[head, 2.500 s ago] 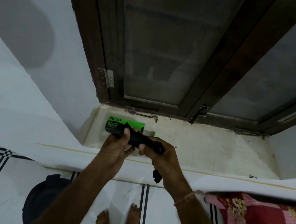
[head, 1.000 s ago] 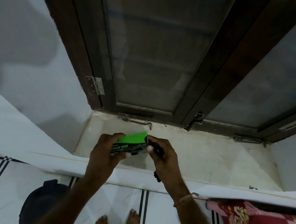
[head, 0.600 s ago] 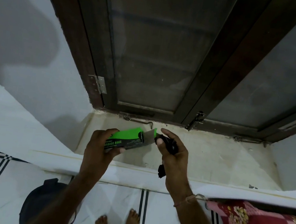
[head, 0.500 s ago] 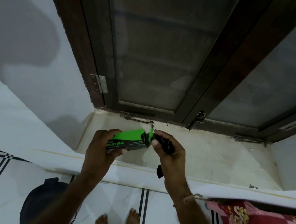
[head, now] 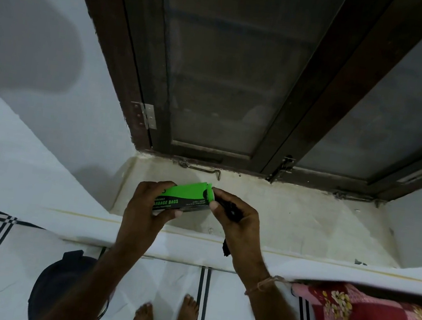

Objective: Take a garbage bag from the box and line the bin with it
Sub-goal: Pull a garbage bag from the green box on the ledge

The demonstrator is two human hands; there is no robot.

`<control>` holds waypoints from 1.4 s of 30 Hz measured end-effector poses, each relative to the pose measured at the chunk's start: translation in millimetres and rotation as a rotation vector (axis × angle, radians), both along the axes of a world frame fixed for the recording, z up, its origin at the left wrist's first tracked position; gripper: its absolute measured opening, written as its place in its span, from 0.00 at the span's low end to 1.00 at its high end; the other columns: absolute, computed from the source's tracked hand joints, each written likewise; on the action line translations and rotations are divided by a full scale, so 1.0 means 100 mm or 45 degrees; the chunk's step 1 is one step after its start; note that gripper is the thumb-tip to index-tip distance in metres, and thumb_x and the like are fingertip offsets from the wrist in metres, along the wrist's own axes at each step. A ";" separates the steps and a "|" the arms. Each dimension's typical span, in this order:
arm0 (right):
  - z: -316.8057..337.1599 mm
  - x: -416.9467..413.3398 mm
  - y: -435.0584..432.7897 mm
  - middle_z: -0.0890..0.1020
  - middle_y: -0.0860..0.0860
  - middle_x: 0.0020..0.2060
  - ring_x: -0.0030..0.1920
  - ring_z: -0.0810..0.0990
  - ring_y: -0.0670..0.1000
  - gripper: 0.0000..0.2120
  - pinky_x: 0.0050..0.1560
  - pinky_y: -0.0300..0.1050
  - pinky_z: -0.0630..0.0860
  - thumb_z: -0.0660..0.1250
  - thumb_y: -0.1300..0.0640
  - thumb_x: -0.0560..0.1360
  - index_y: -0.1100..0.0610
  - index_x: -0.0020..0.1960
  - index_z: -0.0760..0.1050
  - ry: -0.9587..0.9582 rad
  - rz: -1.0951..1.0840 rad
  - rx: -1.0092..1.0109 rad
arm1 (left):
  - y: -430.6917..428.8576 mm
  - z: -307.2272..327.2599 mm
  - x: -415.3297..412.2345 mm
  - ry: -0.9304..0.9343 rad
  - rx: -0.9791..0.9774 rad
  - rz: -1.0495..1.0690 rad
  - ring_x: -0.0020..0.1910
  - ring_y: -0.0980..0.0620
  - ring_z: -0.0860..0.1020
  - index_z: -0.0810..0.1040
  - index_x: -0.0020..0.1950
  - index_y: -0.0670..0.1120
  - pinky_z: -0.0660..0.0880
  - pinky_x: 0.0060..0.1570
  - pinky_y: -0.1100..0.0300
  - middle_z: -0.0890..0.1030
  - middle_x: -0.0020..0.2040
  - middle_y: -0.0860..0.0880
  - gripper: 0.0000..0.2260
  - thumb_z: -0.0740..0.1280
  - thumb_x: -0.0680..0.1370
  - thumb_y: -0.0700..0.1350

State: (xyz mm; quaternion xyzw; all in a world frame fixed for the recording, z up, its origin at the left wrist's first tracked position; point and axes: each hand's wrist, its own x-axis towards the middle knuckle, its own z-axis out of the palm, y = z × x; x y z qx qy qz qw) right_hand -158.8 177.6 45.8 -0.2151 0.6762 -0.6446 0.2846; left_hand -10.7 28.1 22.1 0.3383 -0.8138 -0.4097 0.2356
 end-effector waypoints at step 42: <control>-0.58 -0.04 -0.34 0.85 0.47 0.58 0.33 0.77 0.37 0.23 0.36 0.31 0.77 0.74 0.59 0.77 0.46 0.70 0.79 0.016 0.080 0.461 | -0.25 -0.51 -0.14 -0.285 -0.212 0.059 0.73 0.39 0.70 0.74 0.75 0.50 0.77 0.65 0.42 0.65 0.77 0.41 0.28 0.75 0.76 0.40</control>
